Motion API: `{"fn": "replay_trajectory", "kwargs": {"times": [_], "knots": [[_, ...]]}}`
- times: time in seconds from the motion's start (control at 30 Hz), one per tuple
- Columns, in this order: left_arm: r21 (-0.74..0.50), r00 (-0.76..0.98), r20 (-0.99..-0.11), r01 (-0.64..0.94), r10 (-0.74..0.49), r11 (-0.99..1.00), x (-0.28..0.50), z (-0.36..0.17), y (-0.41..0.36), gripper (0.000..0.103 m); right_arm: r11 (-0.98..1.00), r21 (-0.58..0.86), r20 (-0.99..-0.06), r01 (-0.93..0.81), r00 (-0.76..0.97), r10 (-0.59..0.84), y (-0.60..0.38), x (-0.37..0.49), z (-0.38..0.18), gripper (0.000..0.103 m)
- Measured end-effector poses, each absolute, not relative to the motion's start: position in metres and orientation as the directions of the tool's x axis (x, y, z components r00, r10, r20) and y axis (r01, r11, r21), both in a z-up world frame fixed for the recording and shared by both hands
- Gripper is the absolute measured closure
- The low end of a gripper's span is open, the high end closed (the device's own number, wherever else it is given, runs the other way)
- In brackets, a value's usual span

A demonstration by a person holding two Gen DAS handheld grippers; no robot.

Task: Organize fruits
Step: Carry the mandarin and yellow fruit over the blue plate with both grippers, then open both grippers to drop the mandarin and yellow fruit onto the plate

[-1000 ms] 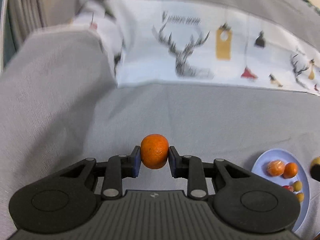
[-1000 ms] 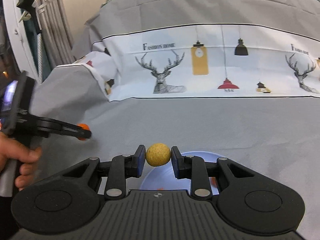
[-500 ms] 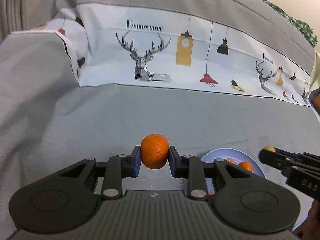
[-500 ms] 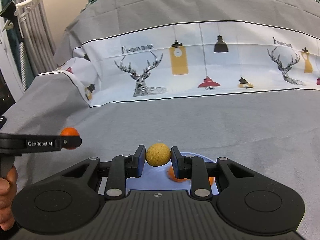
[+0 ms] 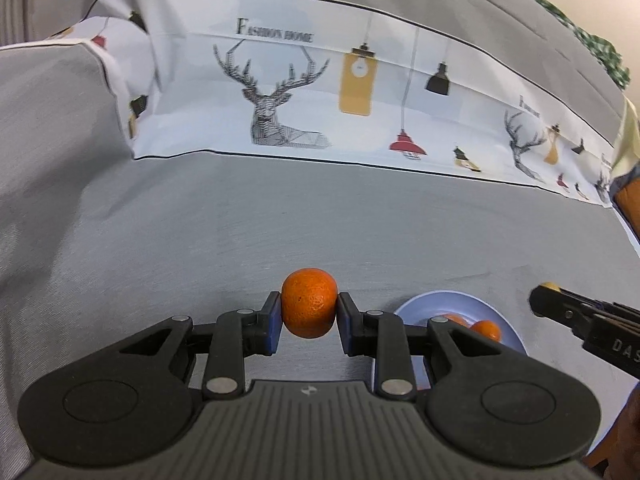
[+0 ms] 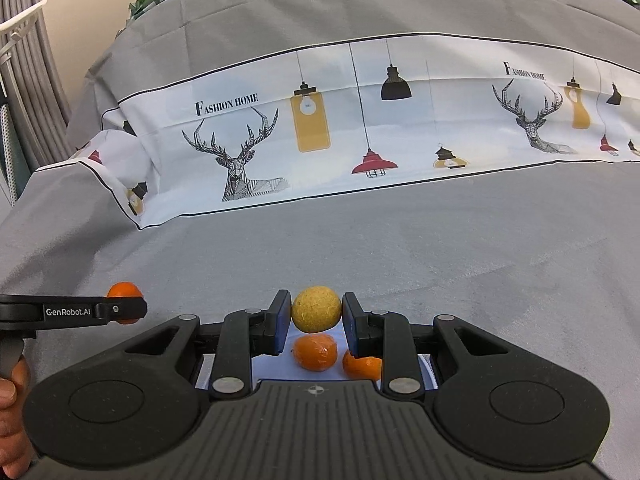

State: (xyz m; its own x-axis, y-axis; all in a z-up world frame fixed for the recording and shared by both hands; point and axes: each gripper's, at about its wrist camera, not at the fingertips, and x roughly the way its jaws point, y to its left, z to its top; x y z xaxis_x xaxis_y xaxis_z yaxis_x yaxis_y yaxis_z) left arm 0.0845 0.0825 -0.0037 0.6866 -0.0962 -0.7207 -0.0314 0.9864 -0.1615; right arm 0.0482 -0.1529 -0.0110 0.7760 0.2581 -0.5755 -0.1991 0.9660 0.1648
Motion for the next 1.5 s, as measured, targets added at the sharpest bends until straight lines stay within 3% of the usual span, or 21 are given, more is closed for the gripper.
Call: {"fn": "replay_trajectory", "kwargs": {"times": [0.8, 1.37, 1.43, 1.5], "knots": [[-0.104, 0.687, -0.713, 0.097, -0.142, 0.99, 0.083, -0.008, 0.051, 0.071, 0.967, 0.15, -0.597, -0.207, 0.76, 0.255, -0.148, 0.052, -0.015, 0.074], [-0.132, 0.643, -0.71, 0.281, -0.289, 0.951, 0.078, -0.017, 0.013, 0.071, 0.989, 0.105, -0.68, -0.099, 0.719, 0.144, -0.159, 0.06, -0.031, 0.074], [-0.163, 0.628, -0.711, 0.289, -0.316, 0.943, 0.078, -0.019, 0.012, 0.067, 0.987, 0.129, -0.69, -0.09, 0.707, 0.155, -0.162, 0.061, -0.033, 0.074], [-0.185, 0.629, -0.704, 0.287, -0.33, 0.94, 0.079, -0.018, 0.013, 0.06, 0.986, 0.148, -0.7, -0.077, 0.696, 0.159, -0.165, 0.062, -0.035, 0.066]]}}
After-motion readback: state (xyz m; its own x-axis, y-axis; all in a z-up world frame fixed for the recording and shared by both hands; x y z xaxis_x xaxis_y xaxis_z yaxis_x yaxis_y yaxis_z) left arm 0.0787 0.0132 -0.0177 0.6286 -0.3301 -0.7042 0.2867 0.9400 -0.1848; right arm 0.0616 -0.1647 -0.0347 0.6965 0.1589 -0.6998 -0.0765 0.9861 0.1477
